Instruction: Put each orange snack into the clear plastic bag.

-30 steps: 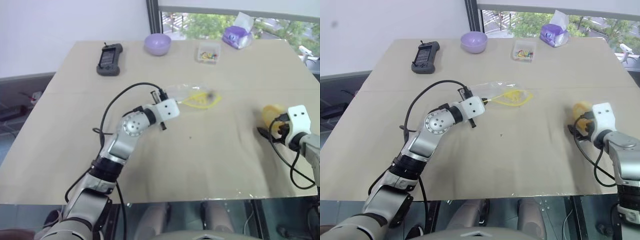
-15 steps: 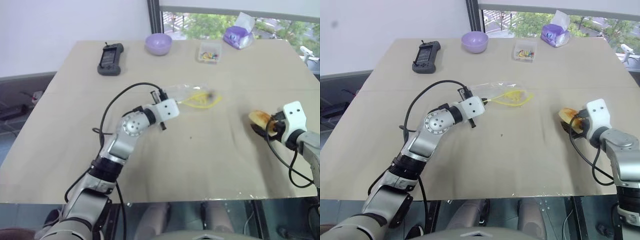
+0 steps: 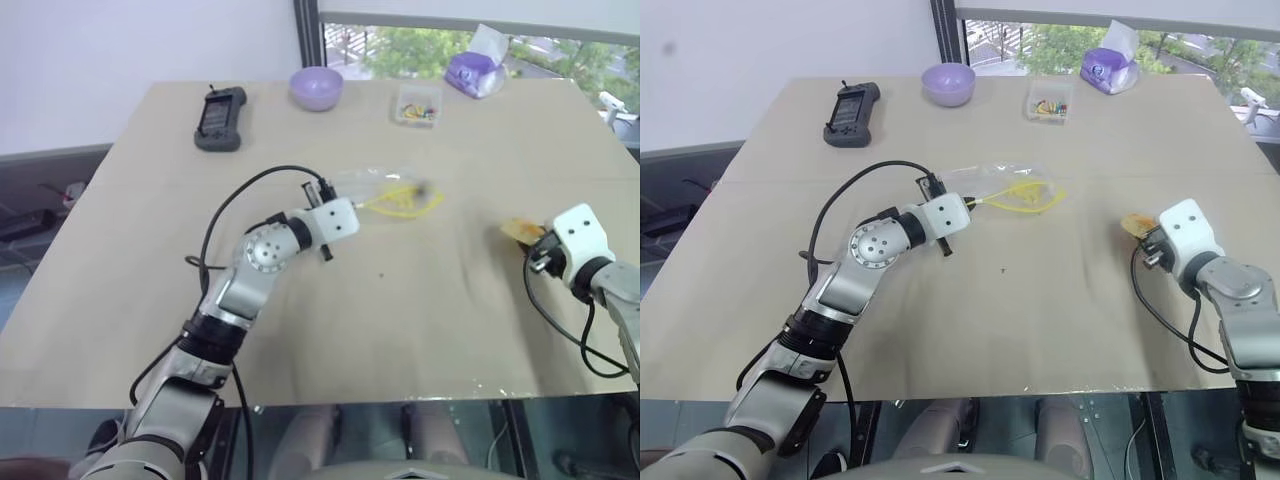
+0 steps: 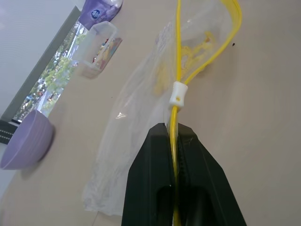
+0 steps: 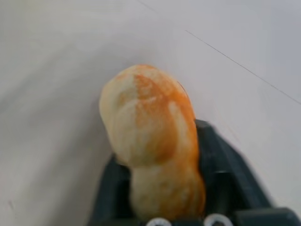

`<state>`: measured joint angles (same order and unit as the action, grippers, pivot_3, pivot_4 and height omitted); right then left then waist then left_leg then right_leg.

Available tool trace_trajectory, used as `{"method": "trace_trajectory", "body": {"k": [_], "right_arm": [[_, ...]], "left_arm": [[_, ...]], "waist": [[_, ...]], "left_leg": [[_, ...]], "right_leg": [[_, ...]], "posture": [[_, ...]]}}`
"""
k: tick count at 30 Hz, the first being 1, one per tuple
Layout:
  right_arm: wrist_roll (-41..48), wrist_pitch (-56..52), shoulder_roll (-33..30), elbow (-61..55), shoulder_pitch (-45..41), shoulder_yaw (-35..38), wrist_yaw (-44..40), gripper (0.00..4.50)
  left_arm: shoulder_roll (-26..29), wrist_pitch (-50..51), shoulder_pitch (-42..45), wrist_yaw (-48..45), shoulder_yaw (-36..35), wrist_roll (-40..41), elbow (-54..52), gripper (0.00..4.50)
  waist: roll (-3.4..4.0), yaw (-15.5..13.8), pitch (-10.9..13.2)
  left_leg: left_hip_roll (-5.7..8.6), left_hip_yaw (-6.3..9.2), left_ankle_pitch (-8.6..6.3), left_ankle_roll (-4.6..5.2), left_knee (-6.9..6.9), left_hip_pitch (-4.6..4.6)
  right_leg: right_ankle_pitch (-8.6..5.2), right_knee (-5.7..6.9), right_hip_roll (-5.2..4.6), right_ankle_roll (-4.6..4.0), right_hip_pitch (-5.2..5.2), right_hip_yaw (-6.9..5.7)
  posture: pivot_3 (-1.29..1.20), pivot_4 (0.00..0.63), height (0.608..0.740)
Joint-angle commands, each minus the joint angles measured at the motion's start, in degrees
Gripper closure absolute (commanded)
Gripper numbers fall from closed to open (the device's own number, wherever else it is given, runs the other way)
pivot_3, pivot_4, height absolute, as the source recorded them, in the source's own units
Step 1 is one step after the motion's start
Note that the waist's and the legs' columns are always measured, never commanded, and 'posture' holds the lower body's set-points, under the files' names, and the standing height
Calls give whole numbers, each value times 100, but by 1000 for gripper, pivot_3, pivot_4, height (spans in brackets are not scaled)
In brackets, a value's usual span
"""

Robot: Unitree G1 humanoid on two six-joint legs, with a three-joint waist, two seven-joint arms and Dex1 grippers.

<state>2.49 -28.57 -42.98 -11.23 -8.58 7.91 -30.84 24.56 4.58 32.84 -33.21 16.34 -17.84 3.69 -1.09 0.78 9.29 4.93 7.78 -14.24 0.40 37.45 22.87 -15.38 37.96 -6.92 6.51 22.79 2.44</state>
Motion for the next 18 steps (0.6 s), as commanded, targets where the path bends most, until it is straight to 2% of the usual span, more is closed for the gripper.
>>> {"method": "trace_trajectory", "body": {"k": [1,5,11,18], "right_arm": [[-109,180,-137,-78,58,72,-24,4299],[-29,535,-167,-388,-74,21,-236,4299],[-13,1670,-210,-906,-535,-465,-862,4299],[-922,2860,-287,-598,-1256,-1427,-1165,4299]], "left_arm": [[1,-107,27,5,-30,34,-145,4500],[-32,-108,45,1,-32,57,-110,4500],[-223,22,101,-59,-99,255,-156,4500],[-369,147,283,-163,-53,380,-274,4500]], "waist": [[0,-1,0],[0,1,0],[1,34,0],[0,4,1]], "left_leg": [[0,0,0,0,0,0],[0,0,0,0,0,0],[-1,-2,0,0,0,-1],[0,2,0,0,3,1]], "right_leg": [[0,0,0,0,0,0],[0,0,0,0,0,0],[0,0,2,0,0,1],[0,-2,1,1,-1,-4]], "posture": [[0,150,740],[0,150,740],[0,150,740],[0,150,740]]}}
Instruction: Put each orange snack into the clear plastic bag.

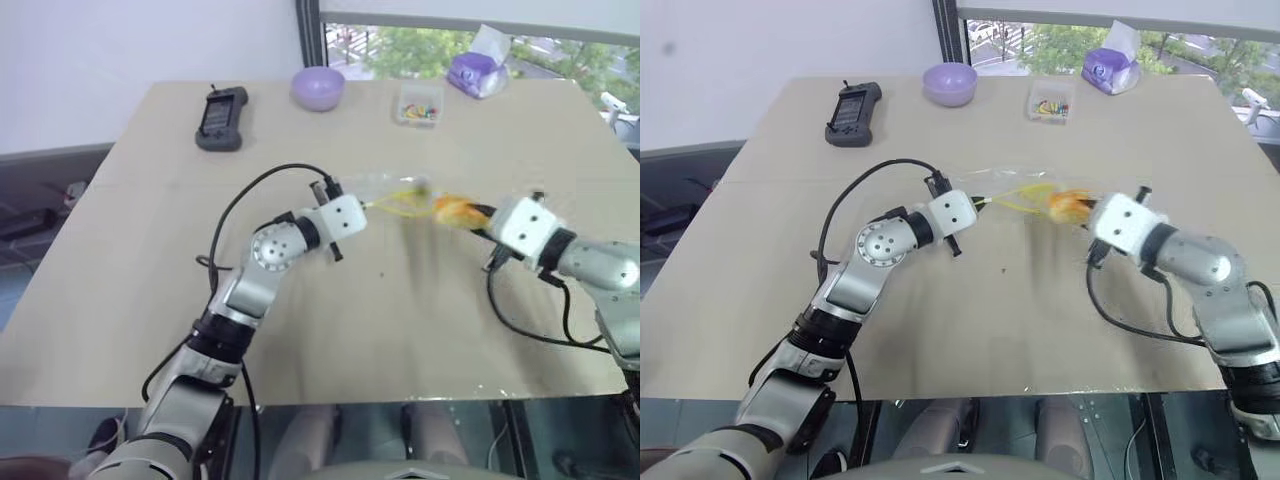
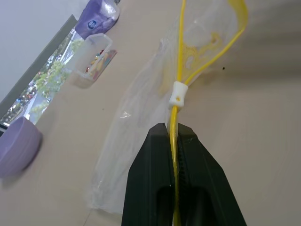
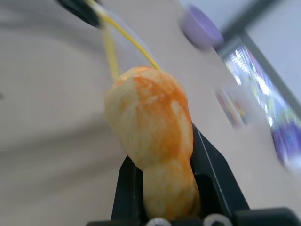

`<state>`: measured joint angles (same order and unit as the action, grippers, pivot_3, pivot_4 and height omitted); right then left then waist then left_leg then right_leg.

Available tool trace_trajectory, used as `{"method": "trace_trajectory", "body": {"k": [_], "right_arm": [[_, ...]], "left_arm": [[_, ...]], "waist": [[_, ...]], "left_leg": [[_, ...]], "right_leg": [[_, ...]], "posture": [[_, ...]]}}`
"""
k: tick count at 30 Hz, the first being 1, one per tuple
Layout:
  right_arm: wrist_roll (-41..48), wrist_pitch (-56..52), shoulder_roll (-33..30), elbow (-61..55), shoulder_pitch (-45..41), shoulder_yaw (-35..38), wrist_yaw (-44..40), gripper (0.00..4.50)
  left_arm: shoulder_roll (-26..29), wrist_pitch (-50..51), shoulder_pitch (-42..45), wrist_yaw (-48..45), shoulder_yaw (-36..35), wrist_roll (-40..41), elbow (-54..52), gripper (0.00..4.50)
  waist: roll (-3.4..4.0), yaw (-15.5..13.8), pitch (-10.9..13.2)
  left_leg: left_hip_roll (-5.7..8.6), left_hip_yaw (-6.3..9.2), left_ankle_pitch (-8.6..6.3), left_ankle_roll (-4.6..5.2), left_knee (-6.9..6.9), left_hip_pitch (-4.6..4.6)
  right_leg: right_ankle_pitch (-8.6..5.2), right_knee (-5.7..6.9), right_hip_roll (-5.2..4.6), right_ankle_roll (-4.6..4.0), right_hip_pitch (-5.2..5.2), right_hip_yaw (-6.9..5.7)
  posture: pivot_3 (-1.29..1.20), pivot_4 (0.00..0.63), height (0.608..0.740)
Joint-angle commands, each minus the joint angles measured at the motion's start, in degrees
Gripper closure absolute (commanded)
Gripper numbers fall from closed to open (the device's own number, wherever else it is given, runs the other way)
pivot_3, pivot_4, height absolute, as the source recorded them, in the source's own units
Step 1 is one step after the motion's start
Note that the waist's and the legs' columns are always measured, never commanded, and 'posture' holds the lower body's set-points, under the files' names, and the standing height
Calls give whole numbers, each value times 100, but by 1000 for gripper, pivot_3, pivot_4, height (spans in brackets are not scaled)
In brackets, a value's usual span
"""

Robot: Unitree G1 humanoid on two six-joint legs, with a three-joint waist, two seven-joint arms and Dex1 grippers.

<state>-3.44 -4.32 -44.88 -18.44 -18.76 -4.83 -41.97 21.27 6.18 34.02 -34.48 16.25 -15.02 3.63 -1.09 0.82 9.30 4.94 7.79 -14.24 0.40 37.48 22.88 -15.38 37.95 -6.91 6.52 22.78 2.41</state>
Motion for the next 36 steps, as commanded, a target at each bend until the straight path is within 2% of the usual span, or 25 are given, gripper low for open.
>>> {"method": "trace_trajectory", "body": {"k": [1,8,24,30,35,36], "right_arm": [[-452,592,-94,272,-321,-233,-41,4299],[-672,1002,183,995,-753,-454,20,4299],[-637,153,1434,1684,-1438,-454,424,4299],[-852,197,1497,1810,-1440,-656,395,4299],[-1061,329,1493,1922,-1426,-739,525,2483],[-1192,476,1406,2036,-1411,-775,574,2483]], "left_arm": [[-58,0,178,-53,-44,113,-282,4500],[-50,-16,131,-200,7,180,-453,4500],[-247,41,-11,-642,149,583,-887,4500],[-383,81,18,-625,162,697,-941,4500],[-429,104,97,-541,94,714,-861,4500],[-447,107,109,-537,72,743,-867,4500]], "waist": [[0,0,0],[0,19,0],[0,21,0],[1,16,0],[1,34,0],[1,35,0]], "left_leg": [[1,0,0,0,0,0],[1,-2,0,-1,0,-1],[0,0,1,-1,-1,0],[1,0,1,-1,-3,1],[1,-1,1,-1,-3,1],[1,-1,1,-1,-3,1]], "right_leg": [[0,0,0,0,0,0],[0,0,1,0,1,2],[0,1,2,-1,2,3],[0,0,2,-1,4,3],[0,0,3,-1,4,3],[0,1,3,-1,5,3]], "posture": [[0,150,740],[0,150,740],[0,150,740],[0,150,740],[0,150,740],[0,150,740]]}}
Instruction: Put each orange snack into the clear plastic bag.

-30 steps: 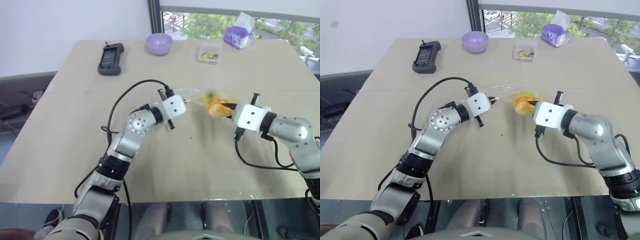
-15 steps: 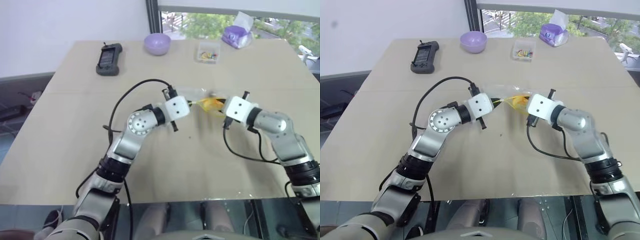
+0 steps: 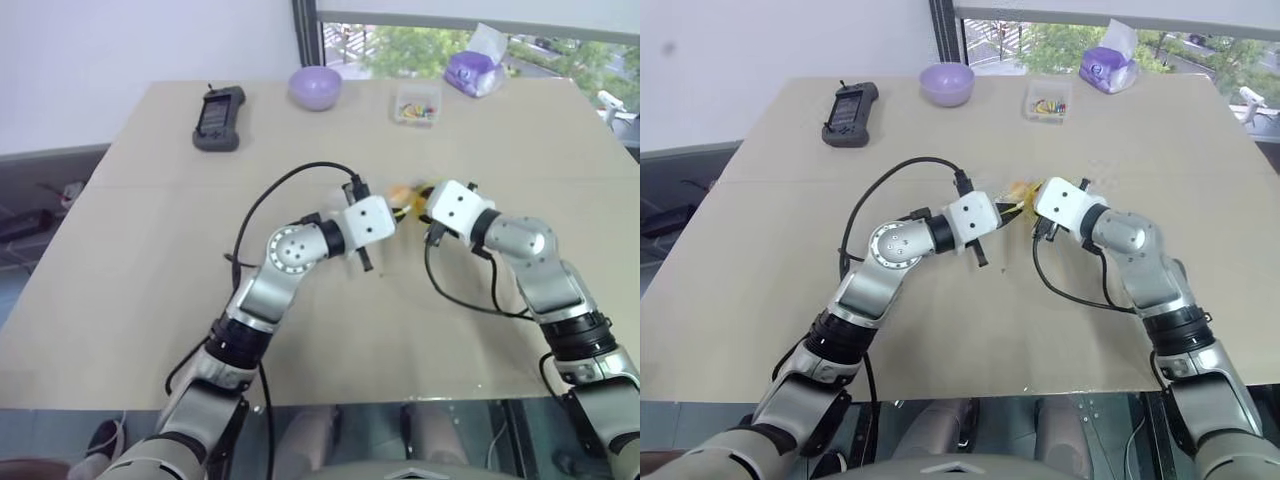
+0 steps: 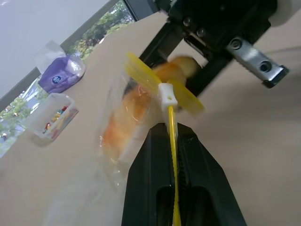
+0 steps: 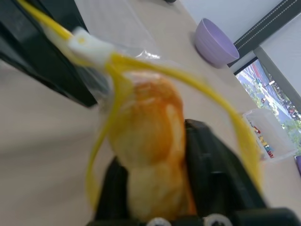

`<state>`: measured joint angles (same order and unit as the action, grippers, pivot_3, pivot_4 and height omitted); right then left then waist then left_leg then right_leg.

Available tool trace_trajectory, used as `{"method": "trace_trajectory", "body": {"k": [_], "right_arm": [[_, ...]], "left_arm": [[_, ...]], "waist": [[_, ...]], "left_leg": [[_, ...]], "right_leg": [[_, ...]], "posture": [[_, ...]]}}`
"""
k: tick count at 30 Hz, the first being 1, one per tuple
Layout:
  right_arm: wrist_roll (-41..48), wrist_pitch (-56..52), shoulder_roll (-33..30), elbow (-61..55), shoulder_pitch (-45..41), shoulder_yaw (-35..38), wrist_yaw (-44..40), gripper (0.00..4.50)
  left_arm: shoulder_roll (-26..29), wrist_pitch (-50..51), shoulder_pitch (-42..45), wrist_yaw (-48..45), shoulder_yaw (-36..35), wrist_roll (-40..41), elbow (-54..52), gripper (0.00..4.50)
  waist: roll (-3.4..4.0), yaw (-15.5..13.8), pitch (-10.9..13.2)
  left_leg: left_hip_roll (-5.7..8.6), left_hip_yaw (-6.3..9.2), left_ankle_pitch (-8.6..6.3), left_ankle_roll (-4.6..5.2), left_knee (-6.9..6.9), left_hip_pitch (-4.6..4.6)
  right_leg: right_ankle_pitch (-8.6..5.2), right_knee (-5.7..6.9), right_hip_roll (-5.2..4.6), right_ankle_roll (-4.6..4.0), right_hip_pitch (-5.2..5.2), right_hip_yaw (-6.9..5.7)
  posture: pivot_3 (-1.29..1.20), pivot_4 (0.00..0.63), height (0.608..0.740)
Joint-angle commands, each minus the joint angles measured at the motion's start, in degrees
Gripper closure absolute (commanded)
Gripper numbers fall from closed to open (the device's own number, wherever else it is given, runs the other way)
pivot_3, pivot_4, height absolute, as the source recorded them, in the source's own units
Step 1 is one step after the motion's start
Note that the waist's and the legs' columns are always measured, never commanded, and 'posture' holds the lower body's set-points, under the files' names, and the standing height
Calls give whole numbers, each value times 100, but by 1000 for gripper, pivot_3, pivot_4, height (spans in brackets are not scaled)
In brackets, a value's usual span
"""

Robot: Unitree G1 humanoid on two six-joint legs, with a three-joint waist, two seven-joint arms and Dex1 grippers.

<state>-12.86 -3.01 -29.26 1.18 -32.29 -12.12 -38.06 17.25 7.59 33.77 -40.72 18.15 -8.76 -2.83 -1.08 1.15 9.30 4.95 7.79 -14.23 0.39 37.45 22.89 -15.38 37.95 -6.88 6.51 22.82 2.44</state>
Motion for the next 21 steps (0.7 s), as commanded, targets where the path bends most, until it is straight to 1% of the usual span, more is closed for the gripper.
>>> {"method": "trace_trajectory", "body": {"k": [1,6,11,18,21], "right_arm": [[-329,458,-213,159,-47,-64,212,2483],[-55,452,1,143,-64,2,164,2483],[10,440,73,128,-142,78,201,2483],[338,319,-192,-335,-97,307,-97,2483],[876,-160,-205,-792,-22,529,-353,2483]], "left_arm": [[-69,-20,141,90,-143,157,-235,4500],[-160,-63,141,54,-151,366,-316,4500],[-245,53,100,108,-250,567,-291,4500],[-232,270,105,236,-592,827,-168,4500],[-281,392,132,312,-717,942,-145,4500]], "waist": [[0,-2,0],[0,14,0],[0,26,0],[0,71,0],[0,80,0]], "left_leg": [[0,0,0,0,0,0],[-1,0,0,0,0,0],[-1,1,0,0,0,0],[-2,2,0,0,0,0],[-2,3,0,0,0,0]], "right_leg": [[0,0,0,0,0,0],[0,0,0,0,0,0],[0,0,0,0,0,0],[0,0,-1,0,0,0],[0,-1,-1,0,0,0]], "posture": [[0,150,740],[0,150,740],[0,150,740],[0,150,740],[0,150,740]]}}
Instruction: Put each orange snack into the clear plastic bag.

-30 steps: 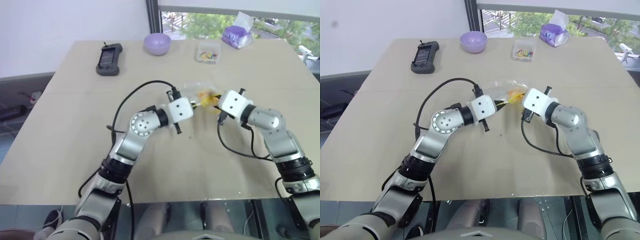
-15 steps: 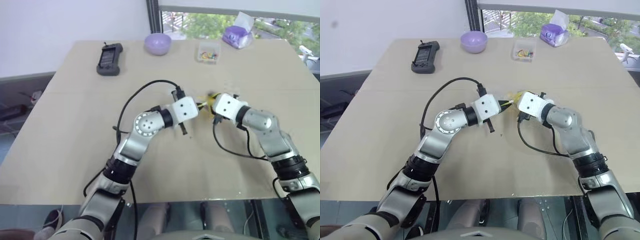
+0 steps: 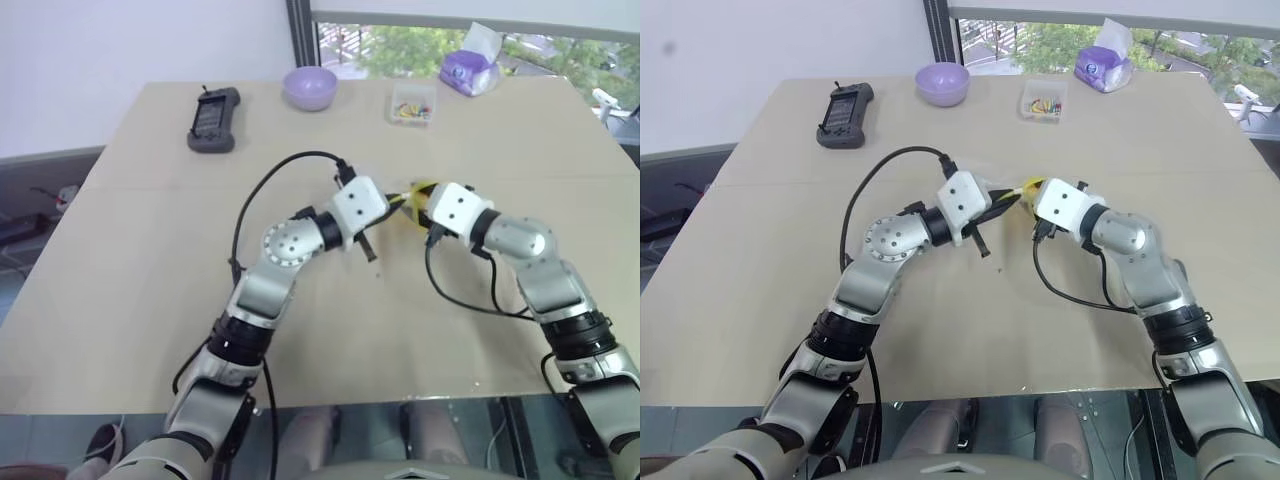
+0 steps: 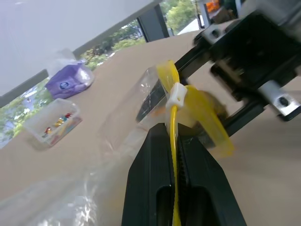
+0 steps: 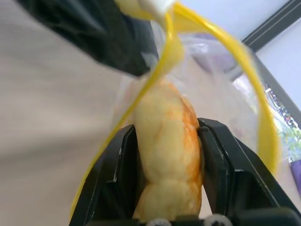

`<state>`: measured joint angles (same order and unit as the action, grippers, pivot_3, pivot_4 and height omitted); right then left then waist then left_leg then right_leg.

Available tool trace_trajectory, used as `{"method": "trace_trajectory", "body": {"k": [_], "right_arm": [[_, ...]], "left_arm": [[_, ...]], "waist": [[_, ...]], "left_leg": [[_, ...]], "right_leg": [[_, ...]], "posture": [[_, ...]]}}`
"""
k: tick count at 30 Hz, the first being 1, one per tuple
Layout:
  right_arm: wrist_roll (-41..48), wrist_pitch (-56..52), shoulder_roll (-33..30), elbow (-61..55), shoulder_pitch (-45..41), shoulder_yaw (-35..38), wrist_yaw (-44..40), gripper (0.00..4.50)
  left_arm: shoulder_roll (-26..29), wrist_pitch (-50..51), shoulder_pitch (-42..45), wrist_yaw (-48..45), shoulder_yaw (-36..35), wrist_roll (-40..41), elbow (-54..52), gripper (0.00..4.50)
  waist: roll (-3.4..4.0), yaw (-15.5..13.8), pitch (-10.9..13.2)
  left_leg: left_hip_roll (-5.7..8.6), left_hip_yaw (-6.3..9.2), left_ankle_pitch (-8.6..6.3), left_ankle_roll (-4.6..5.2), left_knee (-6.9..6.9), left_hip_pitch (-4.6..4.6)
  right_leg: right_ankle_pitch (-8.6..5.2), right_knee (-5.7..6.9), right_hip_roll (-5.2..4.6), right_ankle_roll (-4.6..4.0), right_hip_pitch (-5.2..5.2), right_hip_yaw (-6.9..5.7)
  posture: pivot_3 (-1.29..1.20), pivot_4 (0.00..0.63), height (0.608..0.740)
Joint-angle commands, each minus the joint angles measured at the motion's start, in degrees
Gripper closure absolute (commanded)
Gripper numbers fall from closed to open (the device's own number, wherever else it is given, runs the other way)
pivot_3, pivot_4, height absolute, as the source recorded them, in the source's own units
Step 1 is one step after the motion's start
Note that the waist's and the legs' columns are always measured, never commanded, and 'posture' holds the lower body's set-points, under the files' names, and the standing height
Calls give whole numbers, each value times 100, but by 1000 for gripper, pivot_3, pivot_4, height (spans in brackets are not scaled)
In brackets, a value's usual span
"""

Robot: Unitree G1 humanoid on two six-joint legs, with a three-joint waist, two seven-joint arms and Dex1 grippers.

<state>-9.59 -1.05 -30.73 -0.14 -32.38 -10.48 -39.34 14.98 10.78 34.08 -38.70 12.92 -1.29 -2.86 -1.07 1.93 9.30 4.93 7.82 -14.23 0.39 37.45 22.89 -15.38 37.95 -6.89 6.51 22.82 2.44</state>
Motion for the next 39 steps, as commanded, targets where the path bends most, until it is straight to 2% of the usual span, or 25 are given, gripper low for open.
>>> {"method": "trace_trajectory", "body": {"k": [1,3,7,10,13,15,23,28,31,34,39], "right_arm": [[650,-398,-115,-763,7,384,-340,2483],[970,-772,-157,-1014,51,528,-493,2483],[259,-336,-561,-807,-23,233,-391,2483],[319,-488,-322,-710,-110,137,-262,2483],[43,-286,-334,-460,-185,-54,-273,2483],[158,-340,-296,-427,-198,-75,-401,2483],[1392,-1316,-432,-934,-119,466,-1147,2483],[1808,-1331,-246,-1021,-150,756,-983,2483],[2457,-1989,-68,-1305,-297,998,-974,2483],[2291,-1917,-351,-1265,-214,830,-1212,2483],[3060,-2333,-387,-1484,-220,1238,-1302,2483]], "left_arm": [[-58,87,105,127,-205,207,-132,4500],[-104,157,93,179,-251,266,-112,4500],[-344,490,135,298,-414,611,-181,4500],[-456,616,137,215,-322,759,-320,4500],[-517,700,63,152,-197,845,-443,4500],[-558,794,7,126,-137,950,-535,4500],[-636,1108,-48,274,-288,1215,-611,4500],[-728,1344,64,443,-533,1478,-536,4500],[-792,1472,120,518,-620,1616,-517,4500],[-891,1636,146,580,-680,1806,-564,4500],[-883,1710,145,675,-700,1877,-584,4500]], "waist": [[0,6,0],[0,6,0],[0,-7,0],[0,24,0],[0,39,0],[0,26,0],[0,12,0],[0,22,0],[0,19,0],[0,-8,0],[0,-24,0]], "left_leg": [[-2,1,0,0,0,0],[-2,0,0,0,0,0],[1,0,0,1,2,0],[-1,1,0,1,1,0],[-1,-3,0,0,0,-1],[-1,-3,0,0,0,0],[-3,0,0,0,0,0],[-5,1,0,0,0,0],[-6,2,0,0,0,0],[-5,2,0,1,1,1],[-4,4,0,1,1,1]], "right_leg": [[0,0,0,0,0,0],[0,0,-1,0,-1,0],[0,0,-3,0,-2,0],[0,0,-1,0,-2,-2],[0,1,1,0,0,1],[0,1,-3,0,0,3],[0,-1,-3,0,-2,1],[0,-1,-2,0,-2,1],[0,0,-1,0,-2,0],[0,-1,-4,0,-1,1],[0,-3,-4,0,-3,-3]], "posture": [[0,150,740],[0,150,740],[0,150,740],[0,150,740],[0,150,740],[0,150,740],[0,150,740],[0,150,740],[0,150,740],[0,150,740],[0,150,740]]}}
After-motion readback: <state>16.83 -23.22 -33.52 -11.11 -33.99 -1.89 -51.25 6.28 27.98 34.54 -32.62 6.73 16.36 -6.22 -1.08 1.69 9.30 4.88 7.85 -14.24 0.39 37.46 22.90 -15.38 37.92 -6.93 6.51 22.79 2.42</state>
